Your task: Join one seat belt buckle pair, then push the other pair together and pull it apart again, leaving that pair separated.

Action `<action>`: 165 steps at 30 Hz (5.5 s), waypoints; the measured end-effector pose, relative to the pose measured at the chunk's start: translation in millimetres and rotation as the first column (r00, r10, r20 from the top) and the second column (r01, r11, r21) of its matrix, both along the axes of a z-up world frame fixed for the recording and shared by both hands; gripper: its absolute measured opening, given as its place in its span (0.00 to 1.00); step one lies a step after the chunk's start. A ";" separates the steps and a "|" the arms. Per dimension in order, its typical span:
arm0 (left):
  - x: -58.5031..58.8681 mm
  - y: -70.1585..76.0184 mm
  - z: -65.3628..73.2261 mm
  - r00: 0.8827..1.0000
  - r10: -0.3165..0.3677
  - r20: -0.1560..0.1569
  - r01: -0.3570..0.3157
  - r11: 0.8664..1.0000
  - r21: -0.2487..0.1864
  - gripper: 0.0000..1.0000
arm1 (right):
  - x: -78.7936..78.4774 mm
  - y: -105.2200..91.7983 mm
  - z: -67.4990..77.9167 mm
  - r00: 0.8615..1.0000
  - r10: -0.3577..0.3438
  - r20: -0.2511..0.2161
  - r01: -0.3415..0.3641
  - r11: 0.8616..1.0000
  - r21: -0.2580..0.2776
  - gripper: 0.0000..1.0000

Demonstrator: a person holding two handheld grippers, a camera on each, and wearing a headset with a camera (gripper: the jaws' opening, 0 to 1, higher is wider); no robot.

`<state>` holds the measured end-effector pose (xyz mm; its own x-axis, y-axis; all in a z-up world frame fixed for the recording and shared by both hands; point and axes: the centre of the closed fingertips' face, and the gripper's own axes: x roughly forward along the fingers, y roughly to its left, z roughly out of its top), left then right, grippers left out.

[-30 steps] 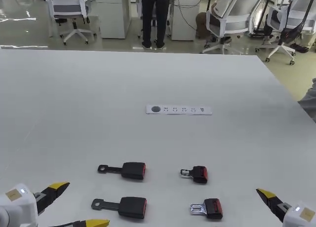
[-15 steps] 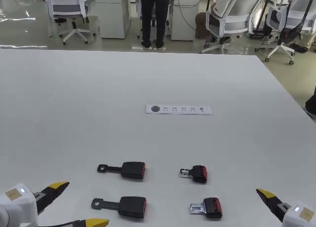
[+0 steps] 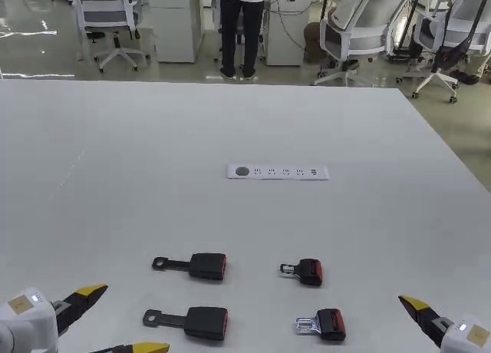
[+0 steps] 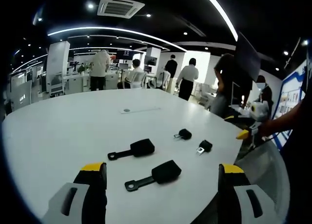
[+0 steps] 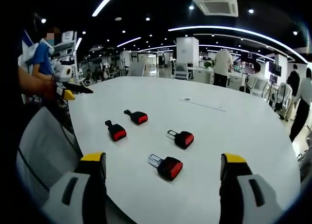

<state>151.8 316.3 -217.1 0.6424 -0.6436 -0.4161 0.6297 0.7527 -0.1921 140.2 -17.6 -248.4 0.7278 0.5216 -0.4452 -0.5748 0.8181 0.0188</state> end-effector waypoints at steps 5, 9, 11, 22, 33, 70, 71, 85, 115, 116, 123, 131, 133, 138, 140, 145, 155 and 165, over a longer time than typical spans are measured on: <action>-1.5 -7.1 3.9 1.000 -0.008 0.001 0.008 1.000 0.006 0.97 | 0.0 -1.0 -0.8 1.000 0.010 -0.004 -0.010 1.000 -0.008 1.00; -0.7 -10.2 5.4 1.000 -0.016 0.002 0.016 1.000 0.010 0.97 | 1.4 -1.6 0.0 1.000 0.016 -0.003 -0.016 1.000 -0.015 1.00; -0.5 -11.8 6.5 1.000 -0.016 0.002 0.016 1.000 0.006 0.97 | 1.5 -0.8 -0.1 1.000 0.021 -0.004 -0.021 1.000 -0.017 1.00; -0.3 -19.3 3.9 1.000 -0.029 -0.003 0.029 1.000 0.011 0.96 | 4.8 6.5 -5.8 0.999 0.050 -0.015 -0.051 0.998 -0.036 0.99; 6.5 -21.1 -2.2 0.999 -0.050 -0.006 0.050 0.999 0.023 0.96 | 9.4 10.0 -11.4 0.997 0.071 -0.036 -0.073 0.996 -0.042 0.99; 41.6 -46.9 -52.9 0.984 -0.157 -0.083 0.164 0.983 0.081 0.89 | 48.6 28.2 -57.7 0.951 0.247 -0.184 -0.266 0.960 -0.086 0.95; 42.8 -48.0 -54.0 0.983 -0.161 -0.084 0.168 0.982 0.082 0.89 | 49.6 28.2 -59.3 0.950 0.251 -0.187 -0.270 0.959 -0.085 0.95; 51.8 -70.9 -80.1 0.943 -0.309 -0.126 0.327 0.931 0.164 0.84 | 52.0 30.6 -84.2 0.897 0.349 -0.272 -0.387 0.916 -0.101 0.90; 50.4 -84.3 -150.9 0.764 -0.617 -0.189 0.642 0.696 0.322 0.52 | 41.3 30.5 -121.3 0.735 0.539 -0.411 -0.635 0.759 -0.141 0.67; 48.8 -83.8 -153.0 0.754 -0.628 -0.194 0.653 0.681 0.331 0.51 | 42.1 30.8 -121.2 0.734 0.541 -0.410 -0.637 0.758 -0.139 0.66; 48.2 -83.1 -154.0 0.718 -0.671 -0.182 0.684 0.634 0.362 0.43 | 46.9 28.5 -122.2 0.724 0.554 -0.411 -0.659 0.732 -0.174 0.52; 46.1 -83.4 -154.2 0.698 -0.692 -0.185 0.702 0.612 0.364 0.35 | 47.2 28.7 -123.3 0.718 0.561 -0.412 -0.675 0.706 -0.214 0.38; 46.6 -83.4 -154.5 0.693 -0.697 -0.185 0.706 0.604 0.370 0.35 | 46.8 29.3 -123.1 0.717 0.559 -0.416 -0.674 0.708 -0.210 0.38; 47.7 -85.9 -153.6 0.686 -0.703 -0.189 0.712 0.594 0.375 0.35 | 47.1 29.9 -123.1 0.718 0.558 -0.417 -0.675 0.705 -0.218 0.37; 48.6 -85.8 -154.5 0.687 -0.701 -0.191 0.711 0.595 0.375 0.35 | 47.5 30.2 -123.0 0.723 0.549 -0.420 -0.667 0.714 -0.215 0.37; 48.4 -87.9 -153.8 0.694 -0.694 -0.192 0.705 0.601 0.377 0.35 | 47.2 31.0 -123.5 0.729 0.540 -0.420 -0.659 0.720 -0.217 0.37; 46.9 -88.7 -154.0 0.696 -0.690 -0.197 0.703 0.601 0.379 0.34 | 46.9 52.3 -123.5 0.729 0.547 -0.412 -0.660 0.722 -0.209 0.36; 45.5 -88.5 -153.2 0.696 -0.690 -0.200 0.704 0.600 0.380 0.34 | 47.8 82.2 -122.5 0.716 0.579 -0.390 -0.676 0.714 -0.183 0.36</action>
<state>197.3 227.8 -370.4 0.0530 -0.6605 -0.7490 0.9954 0.0950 -0.0133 188.0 64.6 -370.9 0.0917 0.6179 -0.7809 -0.9617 0.2584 0.0915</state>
